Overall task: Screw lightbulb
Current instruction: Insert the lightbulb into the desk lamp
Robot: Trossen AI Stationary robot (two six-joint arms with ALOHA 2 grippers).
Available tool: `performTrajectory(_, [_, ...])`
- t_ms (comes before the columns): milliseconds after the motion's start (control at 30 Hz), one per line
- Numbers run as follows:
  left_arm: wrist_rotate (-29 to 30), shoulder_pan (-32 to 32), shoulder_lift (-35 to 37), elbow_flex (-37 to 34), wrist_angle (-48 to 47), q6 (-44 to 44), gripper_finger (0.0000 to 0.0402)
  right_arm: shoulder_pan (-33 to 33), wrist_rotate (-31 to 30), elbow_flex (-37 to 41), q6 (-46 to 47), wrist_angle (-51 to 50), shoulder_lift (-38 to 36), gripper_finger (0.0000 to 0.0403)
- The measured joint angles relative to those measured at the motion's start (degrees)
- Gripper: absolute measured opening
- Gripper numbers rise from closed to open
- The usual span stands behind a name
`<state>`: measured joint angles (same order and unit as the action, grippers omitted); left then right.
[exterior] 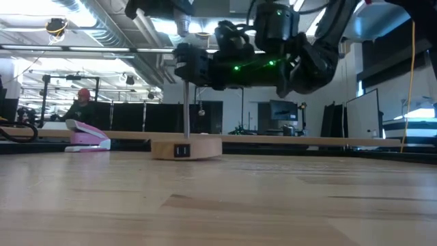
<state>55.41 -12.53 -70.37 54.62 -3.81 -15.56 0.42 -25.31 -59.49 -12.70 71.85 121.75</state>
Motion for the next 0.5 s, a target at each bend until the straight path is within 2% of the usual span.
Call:
performTrajectory(267, [1.0,0.3,-0.1,0.0,-0.3,-1.2,0.0133,2.3,-5.7,-3.4,-5.8,-1.8,0.0,0.0145])
performTrajectory(500, [2.9,0.0,-0.4,0.0,-2.0,-2.3,0.0133,2.2,-6.1,-4.7,-4.3,-5.0,0.0,0.0145])
